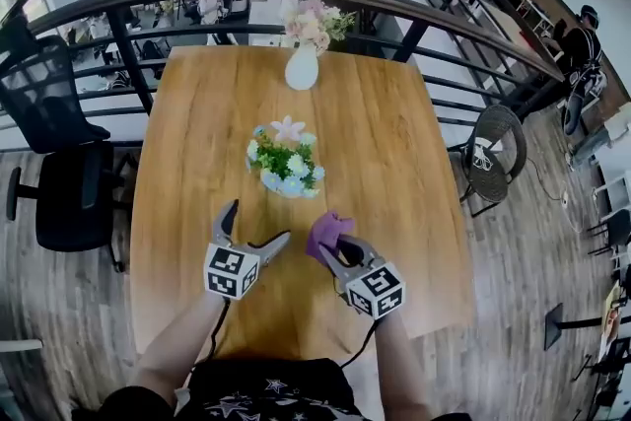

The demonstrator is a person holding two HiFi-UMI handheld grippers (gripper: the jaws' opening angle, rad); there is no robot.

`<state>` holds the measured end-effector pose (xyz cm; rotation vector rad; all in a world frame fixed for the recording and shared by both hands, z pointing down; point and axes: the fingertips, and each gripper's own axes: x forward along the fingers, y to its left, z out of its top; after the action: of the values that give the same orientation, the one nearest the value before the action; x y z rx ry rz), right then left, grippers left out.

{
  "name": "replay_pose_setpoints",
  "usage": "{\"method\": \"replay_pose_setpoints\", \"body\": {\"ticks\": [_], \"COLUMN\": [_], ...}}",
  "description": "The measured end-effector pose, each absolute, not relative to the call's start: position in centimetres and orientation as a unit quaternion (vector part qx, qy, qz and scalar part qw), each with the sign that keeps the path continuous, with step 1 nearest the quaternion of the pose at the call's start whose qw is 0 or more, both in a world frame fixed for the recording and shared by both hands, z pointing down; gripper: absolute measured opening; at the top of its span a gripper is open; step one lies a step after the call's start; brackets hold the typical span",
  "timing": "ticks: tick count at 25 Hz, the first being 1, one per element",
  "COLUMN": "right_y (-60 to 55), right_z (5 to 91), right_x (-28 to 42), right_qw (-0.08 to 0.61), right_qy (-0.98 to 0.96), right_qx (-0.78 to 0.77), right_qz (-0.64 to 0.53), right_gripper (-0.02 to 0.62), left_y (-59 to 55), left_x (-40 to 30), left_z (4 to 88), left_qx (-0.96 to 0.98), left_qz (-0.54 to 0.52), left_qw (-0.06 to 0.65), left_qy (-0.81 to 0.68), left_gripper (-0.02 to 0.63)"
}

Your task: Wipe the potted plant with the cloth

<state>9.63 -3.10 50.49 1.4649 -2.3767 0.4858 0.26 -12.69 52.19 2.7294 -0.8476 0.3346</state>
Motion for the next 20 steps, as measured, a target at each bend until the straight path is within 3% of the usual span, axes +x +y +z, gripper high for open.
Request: {"method": "replay_pose_setpoints", "body": {"ticks": [10,13,16,20], "right_y": [-0.6,0.5,1.6,3.1], "right_z": [48.0,47.1,46.5,45.8], "right_x": [3.0,1.7,0.7,-0.3], "right_qw": [0.127,0.111,0.096,0.095], "right_qy": [-0.797,-0.778,-0.757,-0.745], "right_qx": [0.571,0.602,0.63,0.646], "right_qz": [0.151,0.143,0.142,0.138], "right_gripper": [0.083,0.083,0.081,0.081], "left_y": [-8.7,-7.0,-5.6,-4.7], "left_x": [-6.6,-8.4,-9.8,-11.3], "left_z": [48.7,48.5,48.7,48.7], "left_qx": [0.964,0.968,0.972,0.974], "left_qz": [0.092,0.09,0.09,0.086], "left_qw": [0.111,0.111,0.108,0.109], "left_qy": [-0.224,-0.205,-0.188,-0.181], "left_gripper": [0.52,0.44,0.401,0.28]}}
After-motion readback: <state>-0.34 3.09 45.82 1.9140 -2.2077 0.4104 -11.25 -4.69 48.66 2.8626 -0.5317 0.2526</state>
